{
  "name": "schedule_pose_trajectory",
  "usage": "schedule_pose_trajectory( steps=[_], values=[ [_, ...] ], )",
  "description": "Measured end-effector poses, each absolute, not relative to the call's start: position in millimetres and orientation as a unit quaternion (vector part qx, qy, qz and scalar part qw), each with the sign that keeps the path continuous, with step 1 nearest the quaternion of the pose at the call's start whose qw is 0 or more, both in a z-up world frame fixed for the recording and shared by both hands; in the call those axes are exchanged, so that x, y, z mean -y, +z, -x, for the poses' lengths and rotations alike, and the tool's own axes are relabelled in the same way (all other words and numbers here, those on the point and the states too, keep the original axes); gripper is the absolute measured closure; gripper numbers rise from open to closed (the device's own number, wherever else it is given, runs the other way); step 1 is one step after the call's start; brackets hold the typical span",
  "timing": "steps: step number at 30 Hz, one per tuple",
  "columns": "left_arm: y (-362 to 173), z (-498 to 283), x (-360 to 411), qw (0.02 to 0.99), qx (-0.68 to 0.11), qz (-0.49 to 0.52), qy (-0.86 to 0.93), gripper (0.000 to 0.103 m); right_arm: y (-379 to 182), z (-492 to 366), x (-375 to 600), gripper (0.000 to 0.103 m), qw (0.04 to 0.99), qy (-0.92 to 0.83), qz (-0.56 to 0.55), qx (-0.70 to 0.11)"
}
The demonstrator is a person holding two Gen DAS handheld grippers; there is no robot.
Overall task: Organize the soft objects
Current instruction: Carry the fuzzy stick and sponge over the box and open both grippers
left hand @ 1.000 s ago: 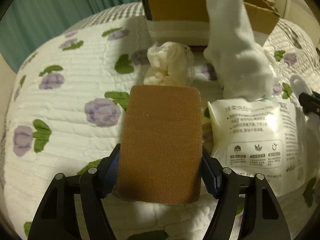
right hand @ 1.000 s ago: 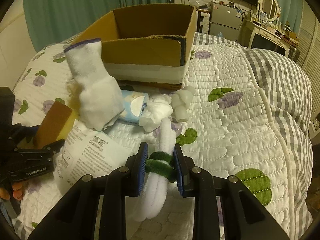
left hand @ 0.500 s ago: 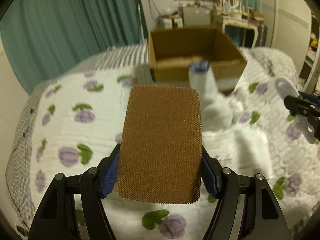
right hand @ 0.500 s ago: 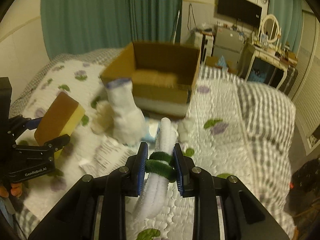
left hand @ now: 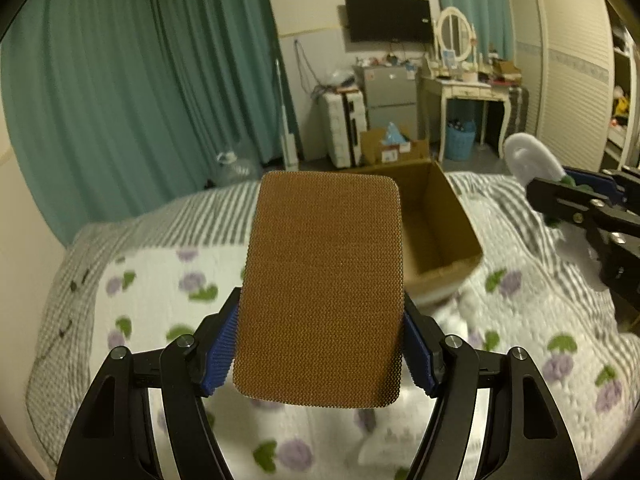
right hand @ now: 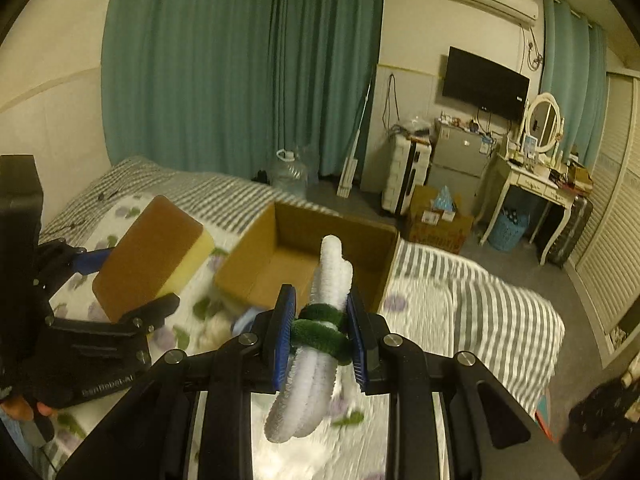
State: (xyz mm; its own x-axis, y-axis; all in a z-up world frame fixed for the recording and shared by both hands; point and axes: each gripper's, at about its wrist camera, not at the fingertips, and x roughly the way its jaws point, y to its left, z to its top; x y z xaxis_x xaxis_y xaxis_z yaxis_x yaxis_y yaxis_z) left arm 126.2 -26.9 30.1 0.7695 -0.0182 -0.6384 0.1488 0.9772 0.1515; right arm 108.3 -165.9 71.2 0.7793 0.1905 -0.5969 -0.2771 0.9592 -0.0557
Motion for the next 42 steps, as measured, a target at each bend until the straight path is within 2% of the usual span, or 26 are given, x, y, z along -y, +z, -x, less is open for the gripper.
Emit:
schedule_pose_trajectory(
  steps=[7,17,18,19,21,22,24,26,35,38,42],
  values=[
    [12,-201,34,0.934,-0.343,-0.086,-0.04,0.033,46,-191,161,0.078,0.937,0.123,0.059,-0.321],
    [-44,-270,43,0.922,-0.373,-0.097,-0.04,0.03,-35,-265,169,0.078,0.922,0.122,0.048,-0.364],
    [-46,-270,44,0.921,-0.376,-0.096,-0.038,0.029,-38,-266,171,0.074,0.923,0.119,0.045,-0.363],
    [-45,-268,45,0.921,-0.375,-0.096,-0.039,0.022,-39,-263,172,0.069,0.923,0.118,0.044,-0.363],
    [-40,-259,46,0.926,-0.362,-0.103,-0.033,0.016,-35,-259,176,0.035,0.927,0.105,0.043,-0.357],
    [-37,-256,49,0.928,-0.355,-0.107,-0.033,0.014,-32,-253,181,0.031,0.93,0.102,0.041,-0.352],
    [-28,-246,50,0.93,-0.346,-0.118,-0.031,0.008,-20,-242,183,0.031,0.933,0.096,0.042,-0.345],
    [-17,-234,46,0.934,-0.335,-0.124,-0.023,0.008,-5,-230,186,0.028,0.936,0.089,0.045,-0.339],
    [58,-150,15,0.941,-0.321,-0.101,-0.026,0.007,88,-136,187,0.007,0.946,0.071,0.066,-0.31],
    [79,-118,12,0.943,-0.314,-0.107,-0.022,0.0,114,-100,185,0.0,0.946,0.071,0.074,-0.309],
    [95,-78,7,0.947,-0.301,-0.107,-0.024,0.0,134,-55,177,0.0,0.946,0.068,0.091,-0.304]
  ],
)
